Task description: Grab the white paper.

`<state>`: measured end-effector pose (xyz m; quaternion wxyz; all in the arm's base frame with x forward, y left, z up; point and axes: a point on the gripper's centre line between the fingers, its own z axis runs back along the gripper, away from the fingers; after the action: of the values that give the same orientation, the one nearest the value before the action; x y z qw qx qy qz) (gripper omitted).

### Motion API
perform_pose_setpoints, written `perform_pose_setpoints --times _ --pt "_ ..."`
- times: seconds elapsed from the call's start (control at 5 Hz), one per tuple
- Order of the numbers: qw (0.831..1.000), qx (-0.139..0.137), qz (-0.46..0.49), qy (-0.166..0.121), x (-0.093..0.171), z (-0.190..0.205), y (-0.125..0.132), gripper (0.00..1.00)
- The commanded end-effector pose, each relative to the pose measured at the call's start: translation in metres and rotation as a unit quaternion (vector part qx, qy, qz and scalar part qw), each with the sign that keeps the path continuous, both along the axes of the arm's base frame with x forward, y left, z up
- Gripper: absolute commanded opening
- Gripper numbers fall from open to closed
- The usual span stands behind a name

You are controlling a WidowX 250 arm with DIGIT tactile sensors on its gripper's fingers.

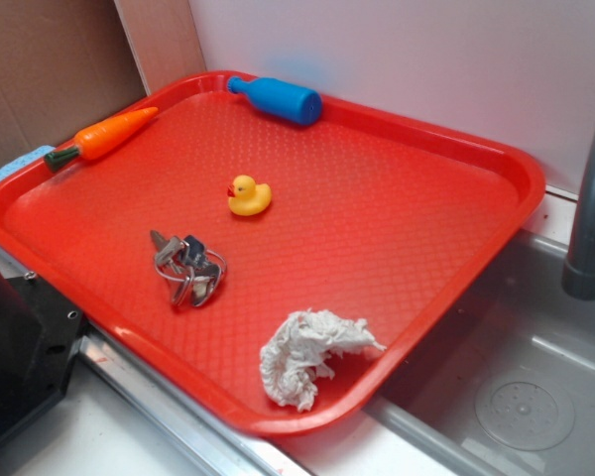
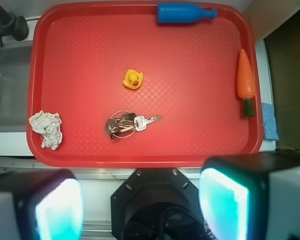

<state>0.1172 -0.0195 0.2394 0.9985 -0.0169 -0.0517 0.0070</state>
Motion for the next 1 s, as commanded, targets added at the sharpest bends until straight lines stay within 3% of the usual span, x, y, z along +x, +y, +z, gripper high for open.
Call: perform_pose_setpoints --times 0.0,0.2,0.4,0.6,0.8 --pt "1.000 0.000 0.000 0.000 0.000 0.000 0.000 1.00" --pt "0.991 -0.037 0.126 0.032 0.004 -0.019 -0.025 1.00" --pt "0.966 -0.058 0.248 0.036 0.004 -0.025 -0.037 1.00" --pt "0.926 -0.088 0.366 0.041 0.017 -0.037 -0.046 1.00" --pt "0.905 -0.094 0.412 0.040 0.028 -0.057 -0.066 1.00"
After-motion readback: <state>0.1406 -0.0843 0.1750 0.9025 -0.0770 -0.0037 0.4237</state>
